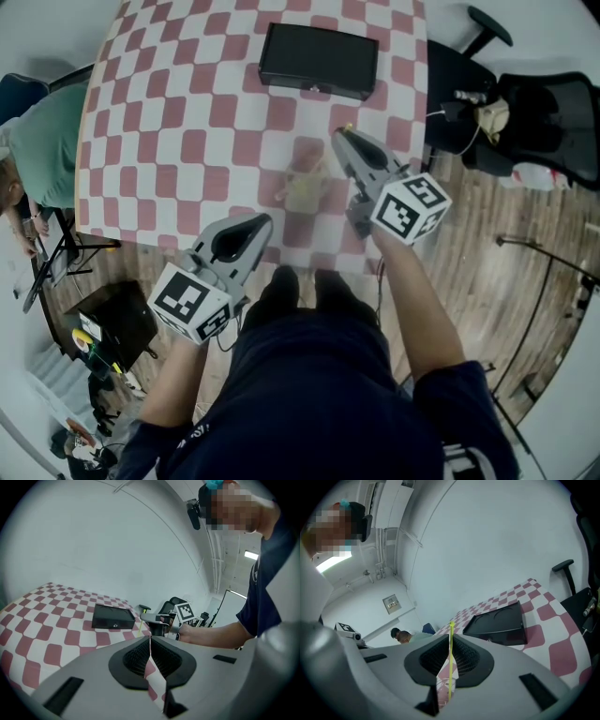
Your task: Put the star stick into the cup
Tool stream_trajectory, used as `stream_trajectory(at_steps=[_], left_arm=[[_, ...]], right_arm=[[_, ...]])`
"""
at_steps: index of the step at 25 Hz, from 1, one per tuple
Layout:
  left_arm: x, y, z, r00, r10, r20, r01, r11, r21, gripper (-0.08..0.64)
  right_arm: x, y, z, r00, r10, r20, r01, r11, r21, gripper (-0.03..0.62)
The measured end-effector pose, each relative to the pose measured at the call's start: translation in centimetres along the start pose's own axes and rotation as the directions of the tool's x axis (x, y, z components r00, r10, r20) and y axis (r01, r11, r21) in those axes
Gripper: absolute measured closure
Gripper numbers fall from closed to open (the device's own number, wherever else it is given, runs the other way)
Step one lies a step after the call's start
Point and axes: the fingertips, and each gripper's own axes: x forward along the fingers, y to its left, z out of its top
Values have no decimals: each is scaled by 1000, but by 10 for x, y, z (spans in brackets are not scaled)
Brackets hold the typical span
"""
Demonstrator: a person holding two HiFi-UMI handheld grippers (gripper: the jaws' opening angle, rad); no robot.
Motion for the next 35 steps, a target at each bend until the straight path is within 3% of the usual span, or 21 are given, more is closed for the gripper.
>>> stream_trajectory(at_steps=[8, 11, 20, 26, 35], left_arm=[[-6, -3, 1, 1000, -1, 8, 1, 1000, 8, 523], [-8, -5, 0, 1000, -3, 9, 3, 1000, 10, 523], [-16, -15, 0, 1000, -9, 24, 8, 1000, 23, 523], [-24, -24, 6, 999, -17, 46, 15, 999, 44, 523], [-36, -43, 26, 994, -47, 100, 38, 995, 95, 523]], right_arm=[[0, -14, -8, 999, -31, -22, 31, 999, 13, 557], [1, -21, -9, 999, -42, -31, 43, 998, 37, 500], [-13, -33, -15, 994, -98, -45, 101, 993, 66, 430], [-37, -26, -10, 993, -114, -33, 116, 992, 50, 430], [-79, 27, 19, 997, -72, 24, 73, 996, -50, 471]])
